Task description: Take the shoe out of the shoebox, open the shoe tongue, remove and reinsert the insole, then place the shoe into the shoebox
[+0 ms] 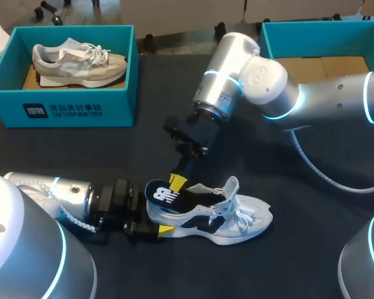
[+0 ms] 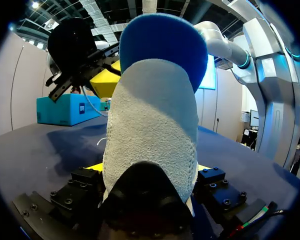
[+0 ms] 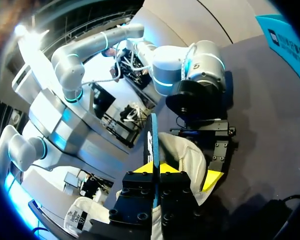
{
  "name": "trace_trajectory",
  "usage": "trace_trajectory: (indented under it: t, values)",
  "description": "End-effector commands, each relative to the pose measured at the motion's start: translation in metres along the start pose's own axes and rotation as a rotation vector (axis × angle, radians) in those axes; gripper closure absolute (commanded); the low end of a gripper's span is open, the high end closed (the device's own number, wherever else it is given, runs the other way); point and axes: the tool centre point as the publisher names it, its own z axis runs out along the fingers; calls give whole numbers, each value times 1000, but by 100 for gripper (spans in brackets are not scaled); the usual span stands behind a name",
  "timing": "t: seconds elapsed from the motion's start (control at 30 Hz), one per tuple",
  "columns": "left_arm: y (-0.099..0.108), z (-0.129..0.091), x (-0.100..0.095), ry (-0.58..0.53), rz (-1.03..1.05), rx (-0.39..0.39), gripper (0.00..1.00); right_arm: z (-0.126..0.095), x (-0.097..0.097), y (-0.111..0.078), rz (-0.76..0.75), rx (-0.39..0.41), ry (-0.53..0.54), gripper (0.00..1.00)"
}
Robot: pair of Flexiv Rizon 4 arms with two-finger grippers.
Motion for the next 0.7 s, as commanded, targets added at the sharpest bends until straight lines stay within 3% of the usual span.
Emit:
trace_trajectory:
  t: [0.03,0.13,0.2,0.33,0.7]
  values:
    - [4,0,-2,-2,-1,-2,100,1,1,9,-11,24,0,100]
    - [4,0,-2,-2,-1,-2,100,3,0,11,-13,32,6,96]
    - [4,0,-2,-2,-1,-2,100,4,-1,11,-17,35,8,77]
    - [4,0,-2,-2,-1,-2,100,6,0,11,-18,34,5,62]
    - [4,0,-2,-2,-1,-2,100,10,7,-1,-3,3,-29,64]
